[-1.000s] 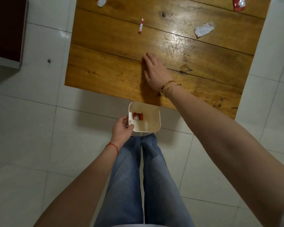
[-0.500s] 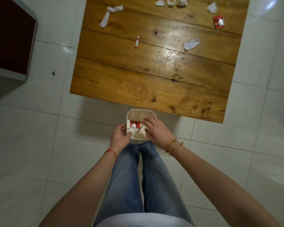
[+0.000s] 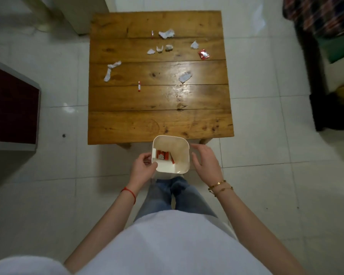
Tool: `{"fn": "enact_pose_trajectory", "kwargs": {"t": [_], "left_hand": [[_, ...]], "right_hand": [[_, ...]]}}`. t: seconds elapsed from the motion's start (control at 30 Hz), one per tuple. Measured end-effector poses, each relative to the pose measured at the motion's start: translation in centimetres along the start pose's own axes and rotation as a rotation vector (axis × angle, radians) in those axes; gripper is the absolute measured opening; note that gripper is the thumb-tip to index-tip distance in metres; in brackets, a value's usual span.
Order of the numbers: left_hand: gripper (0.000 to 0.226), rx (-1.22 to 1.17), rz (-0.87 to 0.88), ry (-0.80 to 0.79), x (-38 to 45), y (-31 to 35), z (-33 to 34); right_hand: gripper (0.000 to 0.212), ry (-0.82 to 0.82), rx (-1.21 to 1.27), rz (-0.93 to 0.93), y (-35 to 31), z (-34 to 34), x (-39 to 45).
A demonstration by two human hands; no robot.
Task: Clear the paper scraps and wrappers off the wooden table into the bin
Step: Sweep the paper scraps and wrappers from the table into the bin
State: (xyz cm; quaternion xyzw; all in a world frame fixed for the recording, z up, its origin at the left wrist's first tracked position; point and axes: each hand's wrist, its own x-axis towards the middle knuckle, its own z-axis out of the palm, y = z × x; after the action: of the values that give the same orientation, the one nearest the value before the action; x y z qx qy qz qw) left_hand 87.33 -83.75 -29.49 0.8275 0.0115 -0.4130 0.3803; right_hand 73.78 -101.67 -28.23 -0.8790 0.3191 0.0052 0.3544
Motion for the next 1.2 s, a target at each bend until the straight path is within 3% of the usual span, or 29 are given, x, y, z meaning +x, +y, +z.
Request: {"fn": "enact_pose_trajectory", "kwargs": {"t": [0.3,0.6,0.87,1.07,1.2], "left_hand": [[0.042,0.112,0.177,-0.089,-3.0,6.9,-0.6],[0.042,0.254,0.281,-0.227,-4.6,13.2,4.3],[0.04,0.291,0.325,-0.322,-5.9,18.3,14.2],[0.028,0.228,0.344,-0.342,-7.5,23.3,24.3],[0.037,0.169,0.307,-0.316,-8.3,26.6,30.0]], "right_hand": [[0.03,0.26,0.116,0.173,-0.4,-4.6,-5.3],[0.028,0.483,0.205,0.374,2.6,-8.6,-8.1],[0.027,0.58,0.247,0.459,10.4,-15.1,-10.2],[0.028,0.549,0.18,0.415,18.8,-24.8,-10.0],[0.028,0.522,0.137,0.37,23.9,-30.7,-9.1]]}}
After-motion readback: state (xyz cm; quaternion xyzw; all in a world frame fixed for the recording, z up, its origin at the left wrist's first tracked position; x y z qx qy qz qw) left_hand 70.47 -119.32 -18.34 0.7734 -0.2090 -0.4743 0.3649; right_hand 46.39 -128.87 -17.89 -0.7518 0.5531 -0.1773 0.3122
